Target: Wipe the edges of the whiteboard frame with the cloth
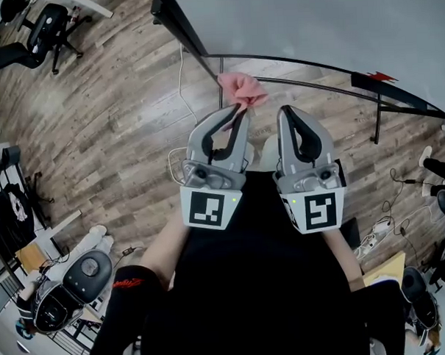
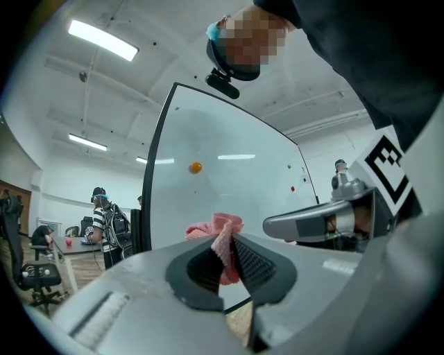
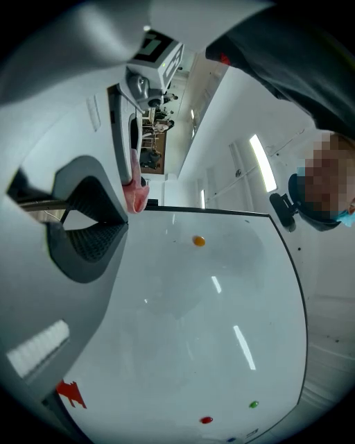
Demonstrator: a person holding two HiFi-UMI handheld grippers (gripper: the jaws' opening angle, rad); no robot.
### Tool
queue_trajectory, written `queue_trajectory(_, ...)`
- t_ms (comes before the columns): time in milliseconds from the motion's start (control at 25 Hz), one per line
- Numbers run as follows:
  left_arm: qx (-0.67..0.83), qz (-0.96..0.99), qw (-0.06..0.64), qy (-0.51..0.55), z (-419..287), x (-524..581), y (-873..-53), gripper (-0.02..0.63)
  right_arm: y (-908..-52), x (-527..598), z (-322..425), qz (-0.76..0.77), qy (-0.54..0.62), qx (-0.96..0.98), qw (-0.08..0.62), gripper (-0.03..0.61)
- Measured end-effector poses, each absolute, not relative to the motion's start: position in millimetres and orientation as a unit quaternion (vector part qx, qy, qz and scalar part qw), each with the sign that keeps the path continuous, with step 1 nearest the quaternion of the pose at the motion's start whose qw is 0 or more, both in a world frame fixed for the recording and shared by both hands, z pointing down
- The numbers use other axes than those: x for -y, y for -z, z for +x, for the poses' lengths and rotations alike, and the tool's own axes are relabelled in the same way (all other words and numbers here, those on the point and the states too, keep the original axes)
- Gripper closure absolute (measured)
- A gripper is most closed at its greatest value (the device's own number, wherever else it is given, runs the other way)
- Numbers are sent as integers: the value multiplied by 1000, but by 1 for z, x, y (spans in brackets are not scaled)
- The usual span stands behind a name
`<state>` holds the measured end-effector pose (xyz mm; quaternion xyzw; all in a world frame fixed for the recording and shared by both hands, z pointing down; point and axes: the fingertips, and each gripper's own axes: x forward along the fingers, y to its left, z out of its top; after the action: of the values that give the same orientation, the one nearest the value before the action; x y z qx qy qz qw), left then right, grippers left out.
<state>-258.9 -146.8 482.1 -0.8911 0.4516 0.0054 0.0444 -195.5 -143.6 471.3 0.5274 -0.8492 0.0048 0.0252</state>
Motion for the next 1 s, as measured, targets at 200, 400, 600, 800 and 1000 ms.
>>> queue_trajectory(200, -455, -889, 46, -4, -266, 146, -482, 592, -467, 143, -198, 534, 5, 845, 26, 578)
queue_trajectory(400, -452, -891, 46, -6, -265, 147, -483, 592, -467, 148, -198, 534, 6, 845, 30, 578)
queue_trajectory(600, -446, -894, 48, 0, -263, 148, -487, 592, -471, 151, -192, 543, 0, 839, 30, 578)
queue_trajectory(800, -443, -895, 53, 1, -263, 149, -485, 592, -471, 152, -194, 542, 2, 840, 30, 578)
queue_trajectory(1000, -441, -896, 50, 3, -262, 149, -487, 592, -470, 150, -195, 539, 4, 842, 34, 578)
